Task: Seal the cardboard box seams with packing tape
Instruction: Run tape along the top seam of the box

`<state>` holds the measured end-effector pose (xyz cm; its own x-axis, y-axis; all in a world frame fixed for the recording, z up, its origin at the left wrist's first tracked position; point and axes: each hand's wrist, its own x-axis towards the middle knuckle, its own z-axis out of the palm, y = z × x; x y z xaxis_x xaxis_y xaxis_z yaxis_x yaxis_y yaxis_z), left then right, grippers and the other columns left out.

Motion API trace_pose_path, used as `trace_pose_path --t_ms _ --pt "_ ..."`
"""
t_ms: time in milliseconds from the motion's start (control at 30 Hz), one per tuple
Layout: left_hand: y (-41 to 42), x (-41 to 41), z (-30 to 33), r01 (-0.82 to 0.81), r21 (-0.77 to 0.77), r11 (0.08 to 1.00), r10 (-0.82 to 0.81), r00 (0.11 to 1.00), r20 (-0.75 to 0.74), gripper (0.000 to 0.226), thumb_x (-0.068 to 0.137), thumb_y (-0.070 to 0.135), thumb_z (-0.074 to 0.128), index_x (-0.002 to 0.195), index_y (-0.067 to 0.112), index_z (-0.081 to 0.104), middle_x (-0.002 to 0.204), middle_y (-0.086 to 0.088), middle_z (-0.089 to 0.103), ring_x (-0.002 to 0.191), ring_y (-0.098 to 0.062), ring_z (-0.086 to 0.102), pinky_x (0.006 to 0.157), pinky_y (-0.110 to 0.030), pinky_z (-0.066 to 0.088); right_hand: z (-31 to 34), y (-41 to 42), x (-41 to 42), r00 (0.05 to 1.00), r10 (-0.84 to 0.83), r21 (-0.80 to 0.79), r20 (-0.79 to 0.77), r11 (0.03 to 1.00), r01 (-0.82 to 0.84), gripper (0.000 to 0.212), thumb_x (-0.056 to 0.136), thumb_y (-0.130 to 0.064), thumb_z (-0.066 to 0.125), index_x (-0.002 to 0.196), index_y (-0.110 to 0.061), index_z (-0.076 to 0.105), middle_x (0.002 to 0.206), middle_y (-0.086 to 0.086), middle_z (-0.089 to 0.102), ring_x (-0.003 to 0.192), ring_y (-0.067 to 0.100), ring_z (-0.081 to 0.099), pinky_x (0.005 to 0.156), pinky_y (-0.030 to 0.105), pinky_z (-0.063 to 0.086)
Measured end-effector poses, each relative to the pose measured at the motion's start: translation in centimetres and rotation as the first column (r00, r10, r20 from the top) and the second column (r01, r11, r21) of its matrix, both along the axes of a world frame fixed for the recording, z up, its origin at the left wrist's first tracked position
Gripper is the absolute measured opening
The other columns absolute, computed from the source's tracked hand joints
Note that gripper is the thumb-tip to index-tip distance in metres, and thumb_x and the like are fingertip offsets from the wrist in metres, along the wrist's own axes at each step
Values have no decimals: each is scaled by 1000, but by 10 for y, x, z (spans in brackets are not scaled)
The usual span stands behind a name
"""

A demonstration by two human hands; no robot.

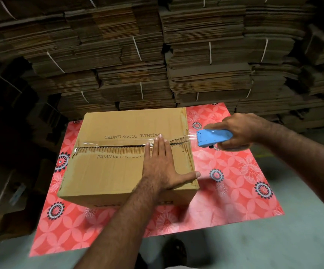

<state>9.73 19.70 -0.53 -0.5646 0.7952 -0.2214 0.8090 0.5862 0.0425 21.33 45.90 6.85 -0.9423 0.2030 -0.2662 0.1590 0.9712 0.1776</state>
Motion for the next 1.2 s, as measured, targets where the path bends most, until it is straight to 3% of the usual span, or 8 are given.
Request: trace_pose_path --t_ms 133,400,500,600,767,1067,1133,1200 --pt "0 1 1 4 -13 1000 -5 1000 -3 150 53 108 7 156 1 -9 163 -18 -21 152 -28 -20 119 -57 -11 -9 12 15 1000 -5 -51 -13 999 4 79 80 -71 53 150 -53 21 107 -1 66 93 19 62 71 33 52" --pt "4 3 5 6 -6 1000 -6 999 -47 150 54 107 9 156 -1 -6 163 -21 -17 153 -31 -16 119 -57 -12 -28 2 2 999 2 -19 46 1000 -1 76 85 -68 53 151 -50 22 106 -4 63 92 16 58 64 29 41" --pt "12 3 7 146 34 989 -142 985 -101 137 65 100 11 156 0 -4 164 -21 -17 153 -32 -14 120 -56 -9 -33 -4 -2 999 -18 -58 42 998 21 75 85 -66 55 151 -50 23 97 -7 55 87 15 53 63 29 36" --pt "28 1 11 362 40 931 -356 929 -101 119 74 86 15 158 2 1 166 -18 -8 154 -27 -6 123 -51 -4 -37 -5 -6 998 -34 -101 55 994 39 77 82 -67 56 150 -50 25 94 -7 54 83 14 49 72 33 49" --pt "33 0 4 429 72 901 -424 903 -68 108 80 75 12 157 -1 4 166 -21 -4 154 -29 -1 125 -44 0 -44 -6 -9 998 -50 -151 43 987 56 75 83 -65 59 150 -48 30 78 -14 45 77 14 50 67 29 44" --pt "31 4 -3 430 93 898 -418 900 -125 101 87 70 23 157 -1 5 166 -19 -4 154 -28 -1 125 -45 1 -80 -8 -10 967 -211 -296 140 923 244 78 74 -71 64 144 -47 41 111 -6 67 91 20 61 75 31 48" --pt "31 4 -3 423 98 901 -410 903 -125 101 87 69 26 157 -1 6 166 -19 -3 154 -29 1 125 -46 0 -108 -16 -6 935 -346 -294 82 888 354 79 76 -71 63 146 -43 40 122 0 67 104 25 63 83 34 50" --pt "32 2 -3 420 79 904 -410 905 -118 102 85 69 21 157 -1 3 166 -19 -4 154 -28 -1 125 -46 -1 -134 -30 -2 840 -542 -253 24 809 530 83 79 -74 58 149 -36 34 128 6 62 112 29 60 86 38 49"
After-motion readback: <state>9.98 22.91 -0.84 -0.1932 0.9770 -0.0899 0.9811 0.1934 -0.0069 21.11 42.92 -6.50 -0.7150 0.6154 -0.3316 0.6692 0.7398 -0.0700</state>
